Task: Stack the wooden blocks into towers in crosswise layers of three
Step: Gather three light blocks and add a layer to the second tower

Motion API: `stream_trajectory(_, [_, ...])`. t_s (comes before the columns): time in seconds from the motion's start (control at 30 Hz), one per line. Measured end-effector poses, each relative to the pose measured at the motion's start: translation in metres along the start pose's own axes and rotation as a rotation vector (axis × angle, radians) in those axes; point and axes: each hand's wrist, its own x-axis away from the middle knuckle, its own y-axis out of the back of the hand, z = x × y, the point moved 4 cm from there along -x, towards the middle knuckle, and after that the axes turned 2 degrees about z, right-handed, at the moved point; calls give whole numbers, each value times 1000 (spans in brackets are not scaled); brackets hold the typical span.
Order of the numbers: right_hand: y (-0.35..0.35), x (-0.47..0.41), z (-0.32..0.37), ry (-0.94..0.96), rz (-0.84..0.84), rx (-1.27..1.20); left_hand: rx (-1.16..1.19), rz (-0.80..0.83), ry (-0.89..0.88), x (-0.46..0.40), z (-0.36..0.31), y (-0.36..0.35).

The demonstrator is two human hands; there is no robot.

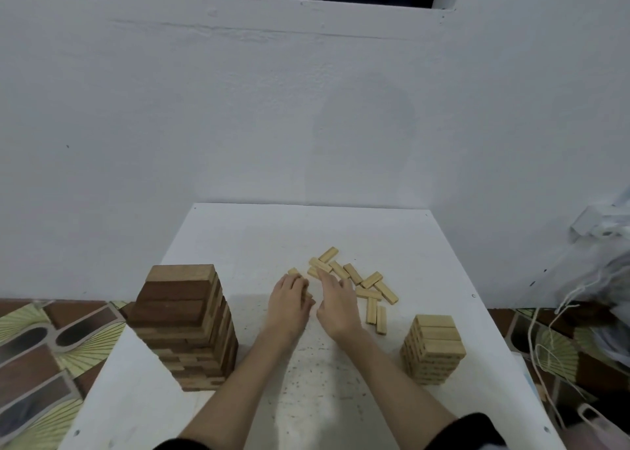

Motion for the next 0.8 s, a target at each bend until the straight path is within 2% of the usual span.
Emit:
stream_trajectory(0.13, [0, 5, -8, -24, -23, 124, 17, 2, 2, 5, -1, 1])
stream_trajectory(0.33, [1, 18, -11, 1, -53, 81, 165, 85, 5, 29, -6, 10])
stream_trajectory(0.53, [2, 37, -13, -78, -59, -52, 290, 205, 13, 46, -2, 10])
stream_trajectory(0.8, [7, 49, -15, -241, -39, -390, 326, 280, 91, 53, -9, 23])
